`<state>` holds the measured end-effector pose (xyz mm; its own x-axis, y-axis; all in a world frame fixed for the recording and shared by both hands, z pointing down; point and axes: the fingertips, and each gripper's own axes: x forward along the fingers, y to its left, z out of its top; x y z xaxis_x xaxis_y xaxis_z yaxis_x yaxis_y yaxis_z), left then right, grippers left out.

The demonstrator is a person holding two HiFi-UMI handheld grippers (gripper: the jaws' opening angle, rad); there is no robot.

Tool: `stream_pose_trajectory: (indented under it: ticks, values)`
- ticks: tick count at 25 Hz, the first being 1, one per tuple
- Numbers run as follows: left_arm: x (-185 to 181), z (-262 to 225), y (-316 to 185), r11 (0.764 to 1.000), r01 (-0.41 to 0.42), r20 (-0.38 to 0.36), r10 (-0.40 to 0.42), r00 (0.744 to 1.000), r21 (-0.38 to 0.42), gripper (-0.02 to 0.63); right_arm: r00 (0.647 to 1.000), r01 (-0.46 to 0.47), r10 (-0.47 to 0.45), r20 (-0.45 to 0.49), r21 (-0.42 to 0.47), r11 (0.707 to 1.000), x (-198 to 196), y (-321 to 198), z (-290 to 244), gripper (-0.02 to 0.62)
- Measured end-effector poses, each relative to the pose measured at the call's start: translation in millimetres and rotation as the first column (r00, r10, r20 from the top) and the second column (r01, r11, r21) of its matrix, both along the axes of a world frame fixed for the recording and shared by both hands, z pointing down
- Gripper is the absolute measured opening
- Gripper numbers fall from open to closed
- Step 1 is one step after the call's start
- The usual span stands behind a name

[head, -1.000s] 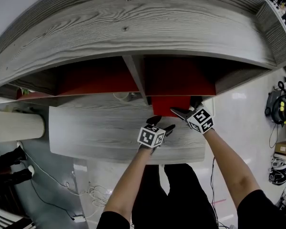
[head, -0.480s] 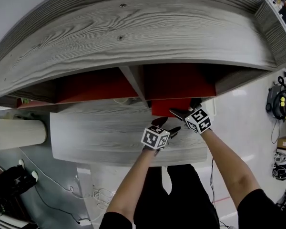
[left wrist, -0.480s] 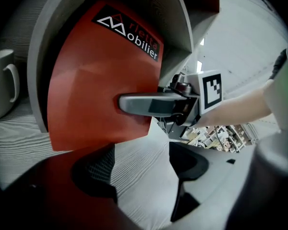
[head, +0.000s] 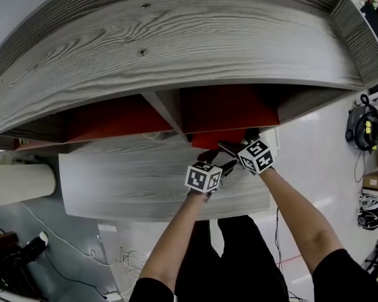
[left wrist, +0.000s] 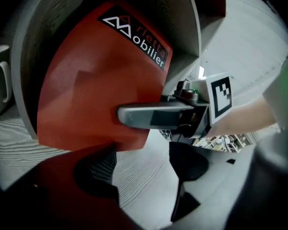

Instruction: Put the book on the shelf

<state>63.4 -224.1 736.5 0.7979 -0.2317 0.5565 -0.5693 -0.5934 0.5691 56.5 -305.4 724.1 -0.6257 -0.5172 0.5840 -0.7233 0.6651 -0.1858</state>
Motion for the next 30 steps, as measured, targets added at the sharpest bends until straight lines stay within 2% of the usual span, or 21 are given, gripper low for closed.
stream_pose_trajectory:
  ticks: [4,9,15,30]
  values:
    - [-0.8,1.3,-0.9,1.0,-0.002,0.001,0.002,1.0,0.002,0.331,0.999,-0.029,0.028,-0.021,-0.02,0.999,2.4,0.7,-1.0,0.346]
    - [-7.1,8.1,-6.2,0.999,0.029,0.004,-0.029,1.0,-0.024,0.333,0.992,0.063,-0.055,-0.114,0.067,0.996,-6.8,0.9,-7.1,0.336]
    - [-22.7,12.4,-19.4,0.999,0.038,0.014,-0.038,0.999,0.004,0.333,0.969,0.149,-0.128,-0.21,0.089,0.985,-13.5,-2.8,-3.8,0.333]
    - [-29.7,10.0,-44.7,0.997,0.078,-0.016,-0.078,0.997,0.004,0.333,0.978,0.089,-0.08,-0.191,0.041,0.995,-14.6,-8.6,-3.1,0.355]
